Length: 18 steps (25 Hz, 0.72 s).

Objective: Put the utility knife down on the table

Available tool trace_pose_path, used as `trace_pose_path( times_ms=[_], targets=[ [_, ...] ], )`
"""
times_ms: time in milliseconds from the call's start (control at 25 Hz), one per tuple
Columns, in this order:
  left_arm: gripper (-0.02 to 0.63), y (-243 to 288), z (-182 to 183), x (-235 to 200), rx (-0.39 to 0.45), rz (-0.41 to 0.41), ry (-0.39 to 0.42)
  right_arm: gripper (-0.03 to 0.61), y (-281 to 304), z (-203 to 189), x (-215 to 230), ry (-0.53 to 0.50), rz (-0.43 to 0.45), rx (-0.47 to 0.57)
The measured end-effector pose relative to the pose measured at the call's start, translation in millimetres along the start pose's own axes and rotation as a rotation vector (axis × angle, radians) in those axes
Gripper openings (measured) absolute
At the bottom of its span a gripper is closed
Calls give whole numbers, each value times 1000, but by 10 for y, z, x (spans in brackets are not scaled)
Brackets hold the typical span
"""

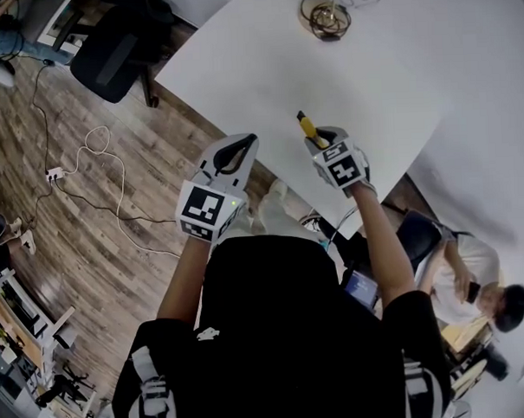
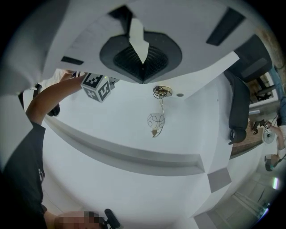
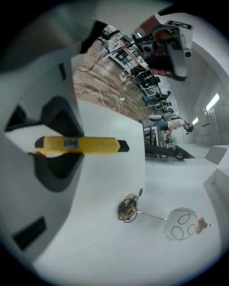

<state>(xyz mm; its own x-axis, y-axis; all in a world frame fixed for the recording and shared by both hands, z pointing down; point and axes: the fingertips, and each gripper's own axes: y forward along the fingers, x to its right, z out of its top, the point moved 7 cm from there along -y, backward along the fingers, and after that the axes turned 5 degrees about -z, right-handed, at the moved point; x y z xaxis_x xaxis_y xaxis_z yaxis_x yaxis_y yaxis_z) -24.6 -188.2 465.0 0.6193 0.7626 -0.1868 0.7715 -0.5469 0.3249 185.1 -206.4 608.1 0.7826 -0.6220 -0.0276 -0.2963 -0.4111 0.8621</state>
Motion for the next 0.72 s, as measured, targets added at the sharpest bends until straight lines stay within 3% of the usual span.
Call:
trace_pose_path(
  times_ms=[720],
  targets=[
    [21,-1,-111,11,-19,-4,-11,135,395,-115,-41,-15,1,-79]
  ],
)
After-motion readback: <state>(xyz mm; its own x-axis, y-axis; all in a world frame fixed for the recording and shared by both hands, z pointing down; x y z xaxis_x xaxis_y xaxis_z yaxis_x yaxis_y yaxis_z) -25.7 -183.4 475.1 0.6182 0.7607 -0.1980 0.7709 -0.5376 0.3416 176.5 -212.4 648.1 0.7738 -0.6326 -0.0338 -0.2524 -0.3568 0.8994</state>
